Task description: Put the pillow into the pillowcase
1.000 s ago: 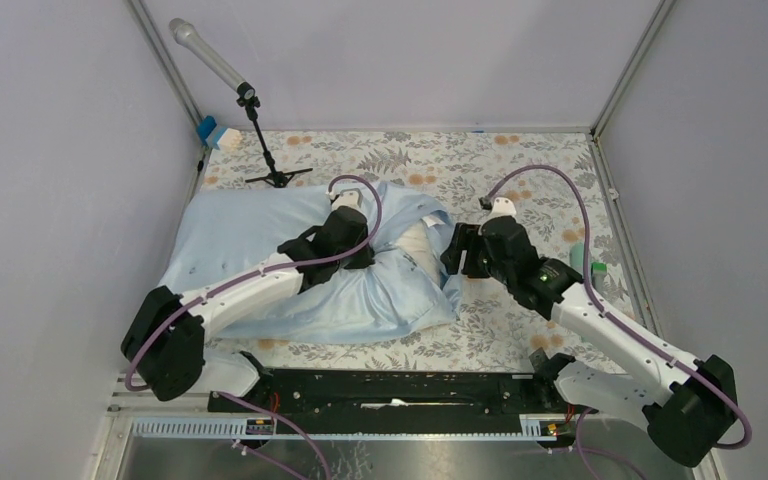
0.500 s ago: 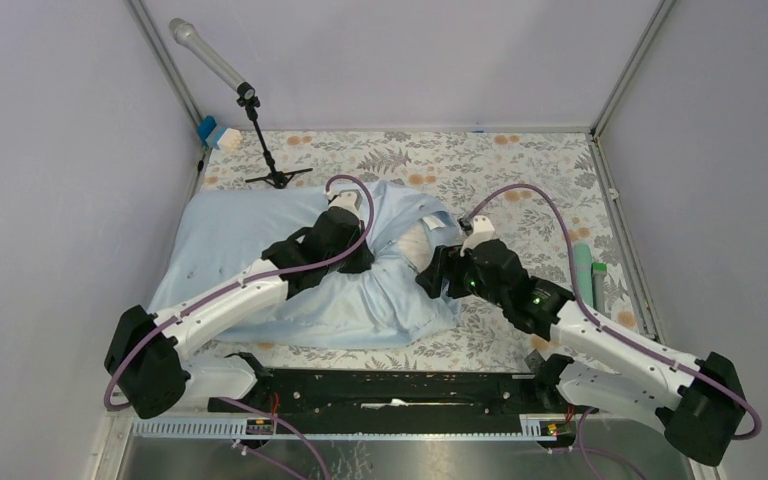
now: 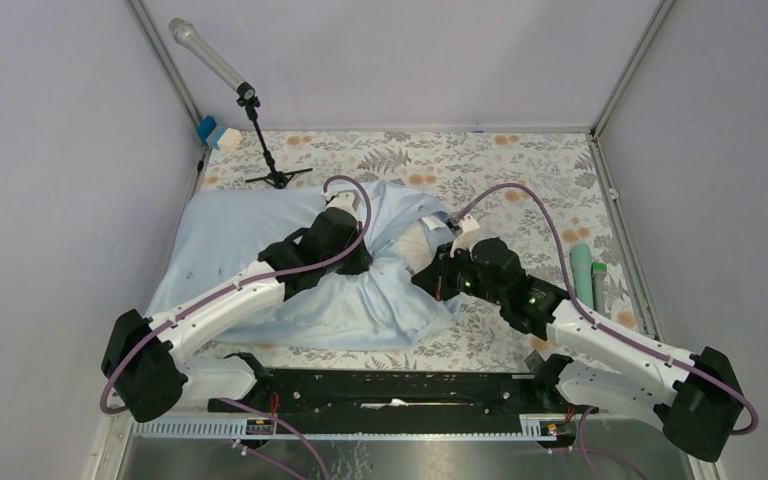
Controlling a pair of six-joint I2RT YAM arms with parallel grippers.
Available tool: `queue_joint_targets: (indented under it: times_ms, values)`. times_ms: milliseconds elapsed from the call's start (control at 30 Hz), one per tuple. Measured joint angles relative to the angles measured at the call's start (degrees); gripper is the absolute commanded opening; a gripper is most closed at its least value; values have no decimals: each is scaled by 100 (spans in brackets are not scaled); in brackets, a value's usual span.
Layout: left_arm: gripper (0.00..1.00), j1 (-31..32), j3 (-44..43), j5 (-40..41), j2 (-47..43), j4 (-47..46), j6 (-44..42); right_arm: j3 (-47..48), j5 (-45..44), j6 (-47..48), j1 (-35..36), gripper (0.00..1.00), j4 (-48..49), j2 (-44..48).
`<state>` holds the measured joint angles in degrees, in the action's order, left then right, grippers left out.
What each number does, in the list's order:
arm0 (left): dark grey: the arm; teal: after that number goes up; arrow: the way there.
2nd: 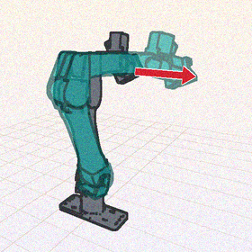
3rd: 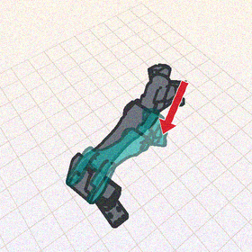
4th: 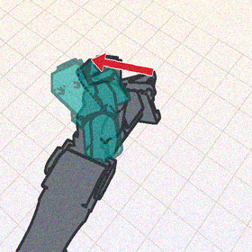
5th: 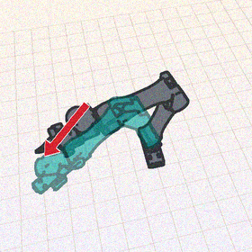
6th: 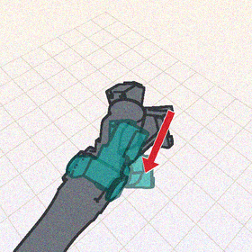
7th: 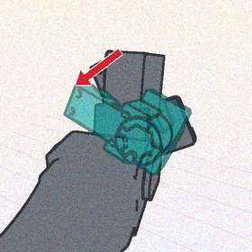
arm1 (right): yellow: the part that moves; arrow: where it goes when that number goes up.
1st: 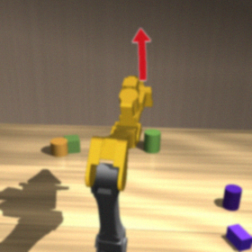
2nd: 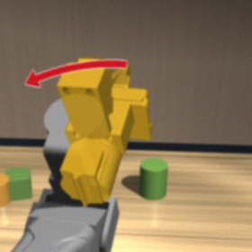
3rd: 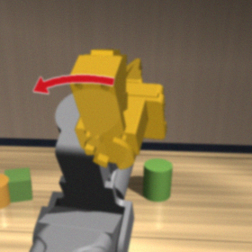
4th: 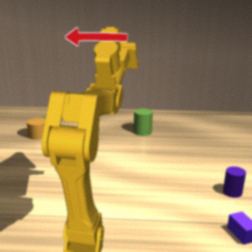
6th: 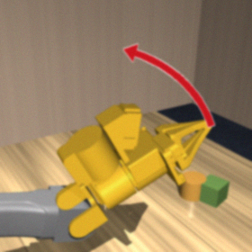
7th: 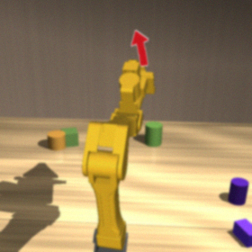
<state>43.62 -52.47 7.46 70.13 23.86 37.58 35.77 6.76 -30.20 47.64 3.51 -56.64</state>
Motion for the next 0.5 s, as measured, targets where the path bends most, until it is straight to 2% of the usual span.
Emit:
queue_joint_targets:
  times_ms: [233, 267, 367, 500]
  values:
    - [0, 0, 0, 2, -4, 7, 42, 0, 501, -7, 151, 0, 160, 68]
    - [0, 0, 0, 2, -15, 13, 42, -2, 529, -7, 219, 2, 186, 26]
    - [0, 0, 0, 2, -83, 52, 44, -103, 450, 4, 354, 30, 214, 24]
    - [0, 0, 0, 2, -131, 107, 42, -142, 17, 184, 372, 42, 90, 240]
